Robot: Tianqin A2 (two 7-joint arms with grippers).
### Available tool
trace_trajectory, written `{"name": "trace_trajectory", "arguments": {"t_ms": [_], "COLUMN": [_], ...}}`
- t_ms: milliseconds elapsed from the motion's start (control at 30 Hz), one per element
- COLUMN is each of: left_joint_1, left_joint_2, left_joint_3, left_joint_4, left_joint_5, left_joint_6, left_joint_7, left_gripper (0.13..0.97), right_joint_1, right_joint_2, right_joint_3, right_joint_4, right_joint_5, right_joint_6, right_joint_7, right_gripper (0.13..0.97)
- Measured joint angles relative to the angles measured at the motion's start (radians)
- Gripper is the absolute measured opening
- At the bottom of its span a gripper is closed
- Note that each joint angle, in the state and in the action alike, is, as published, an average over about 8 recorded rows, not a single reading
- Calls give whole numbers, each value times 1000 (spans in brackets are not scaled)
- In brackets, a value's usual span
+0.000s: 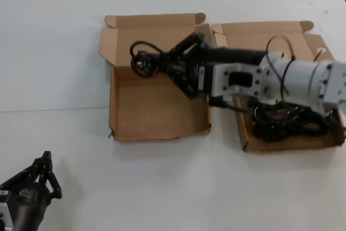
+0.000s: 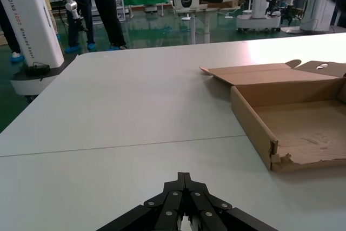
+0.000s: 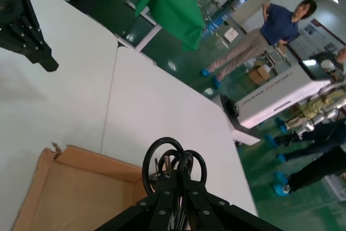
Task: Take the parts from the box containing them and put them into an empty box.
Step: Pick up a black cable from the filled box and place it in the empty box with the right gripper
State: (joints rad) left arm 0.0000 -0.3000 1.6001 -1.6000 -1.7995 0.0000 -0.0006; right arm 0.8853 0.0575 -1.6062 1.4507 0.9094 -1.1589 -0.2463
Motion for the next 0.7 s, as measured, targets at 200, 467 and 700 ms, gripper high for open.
{"name": "trace_trajectory", "arguments": {"t_ms": [200,467,700], "left_joint_1": [0,0,0], "left_joint_2": [0,0,0], "left_joint_3": [0,0,0], "left_joint_4": [0,0,0], "left_joint_5": [0,0,0], "left_joint_6": [0,0,0], "left_joint_7": [0,0,0], "left_gripper": [156,156,156], "right_joint_1": [-28,-38,-36], "right_joint_2": [27,59,87], "right_joint_3": [-58,-134,-190], "right_joint_4": [-75,-158,-206], "right_joint_5": [48,113,154], "right_joint_6": [103,206,266], "right_joint_7": [0,0,0], "right_gripper": [159,159,162]}}
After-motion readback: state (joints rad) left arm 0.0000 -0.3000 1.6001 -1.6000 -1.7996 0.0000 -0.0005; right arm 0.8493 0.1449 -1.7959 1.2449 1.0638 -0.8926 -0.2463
